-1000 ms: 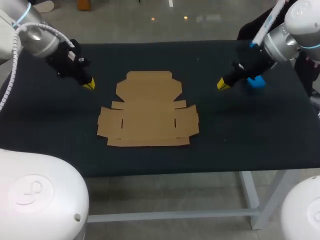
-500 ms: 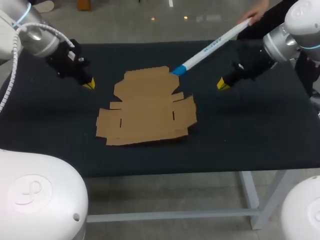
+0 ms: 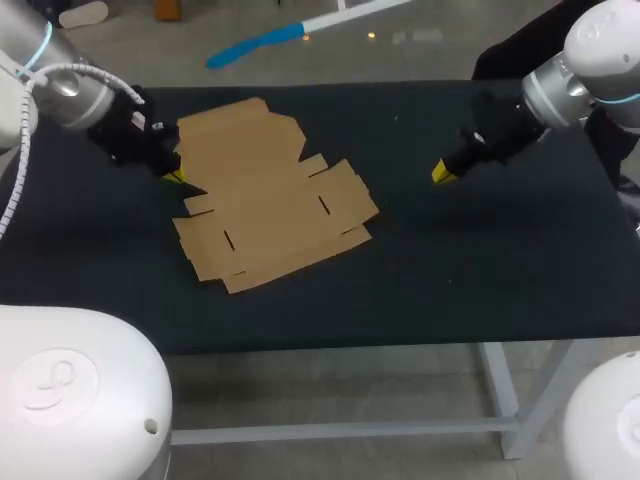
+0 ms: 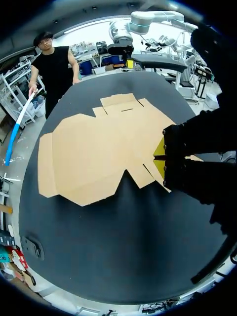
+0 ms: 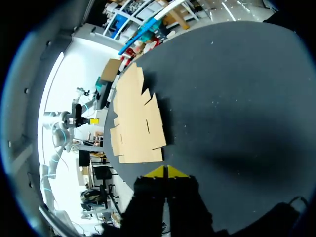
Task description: Assemble the packaging by folding the flat box into shape, placing the metal phone stand inside, and closing the box properly
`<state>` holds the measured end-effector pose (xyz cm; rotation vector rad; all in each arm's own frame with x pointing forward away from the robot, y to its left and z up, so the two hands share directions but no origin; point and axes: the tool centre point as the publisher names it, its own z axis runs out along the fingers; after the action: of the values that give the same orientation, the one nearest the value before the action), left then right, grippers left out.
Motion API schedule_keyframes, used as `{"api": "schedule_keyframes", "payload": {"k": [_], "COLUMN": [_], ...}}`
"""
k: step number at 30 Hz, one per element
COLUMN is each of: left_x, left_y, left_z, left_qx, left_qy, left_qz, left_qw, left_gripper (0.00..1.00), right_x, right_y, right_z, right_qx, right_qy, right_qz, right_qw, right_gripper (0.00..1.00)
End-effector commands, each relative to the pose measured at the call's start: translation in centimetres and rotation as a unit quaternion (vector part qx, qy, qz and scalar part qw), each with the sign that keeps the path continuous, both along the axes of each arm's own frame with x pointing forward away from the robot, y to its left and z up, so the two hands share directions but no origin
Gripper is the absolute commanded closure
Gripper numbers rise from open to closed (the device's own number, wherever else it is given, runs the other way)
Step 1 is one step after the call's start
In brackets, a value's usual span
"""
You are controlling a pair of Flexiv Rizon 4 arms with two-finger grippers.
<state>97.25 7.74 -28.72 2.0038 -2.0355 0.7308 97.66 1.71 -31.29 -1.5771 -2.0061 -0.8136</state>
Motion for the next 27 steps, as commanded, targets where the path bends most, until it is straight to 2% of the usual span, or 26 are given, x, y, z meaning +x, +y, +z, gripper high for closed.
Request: {"api": "schedule_keyframes", "payload": {"k": [1, 8, 16, 17, 20, 21, 22, 24, 26, 27], "left_x": [-1.4, -2.8, -3.8, -3.8, -4.0, -4.0, -4.1, -4.2, -4.4, -4.5], "left_y": [-0.4, -0.2, 0.3, 0.3, 0.4, 0.4, 0.4, 0.5, 0.6, 0.7], "left_z": [-0.3, -0.9, -0.4, -0.3, -0.1, 0.0, 0.0, 0.1, 0.2, 0.2], "left_qx": [0.006, -0.004, -0.018, -0.018, -0.019, -0.019, -0.017, -0.017, -0.019, -0.02], "left_qy": [-0.029, -0.034, -0.032, -0.031, -0.027, -0.026, -0.024, -0.022, -0.021, -0.021], "left_qz": [0.03, 0.064, 0.086, 0.087, 0.09, 0.09, 0.091, 0.092, 0.094, 0.094], "left_qw": [0.999, 0.997, 0.996, 0.996, 0.995, 0.995, 0.995, 0.995, 0.995, 0.995], "left_gripper": [1.0, 1.0, 1.0, 0.93, 0.27, 0.11, 0.0, 0.0, 0.0, 0.0], "right_x": [0.3, 0.6, 0.7, 0.8, 1.1, 1.1, 1.2, 1.3, 1.5, 1.6], "right_y": [0.3, 0.6, 0.9, 0.9, 1.0, 1.0, 1.0, 1.1, 1.1, 1.2], "right_z": [-0.5, -1.0, 0.2, 0.3, 0.4, 0.4, 0.4, 0.3, 0.3, 0.3], "right_qx": [0.0, 0.005, -0.002, -0.003, -0.006, -0.007, -0.007, -0.006, -0.007, -0.008], "right_qy": [0.003, 0.005, -0.006, -0.006, -0.005, -0.005, -0.004, -0.003, -0.003, -0.004], "right_qz": [0.002, 0.008, 0.018, 0.019, 0.025, 0.027, 0.032, 0.038, 0.045, 0.047], "right_qw": [1.0, 1.0, 1.0, 1.0, 1.0, 1.0, 0.999, 0.999, 0.999, 0.999], "right_gripper": [1.0, 1.0, 1.0, 1.0, 1.0, 1.0, 1.0, 0.97, 0.79, 0.63]}}
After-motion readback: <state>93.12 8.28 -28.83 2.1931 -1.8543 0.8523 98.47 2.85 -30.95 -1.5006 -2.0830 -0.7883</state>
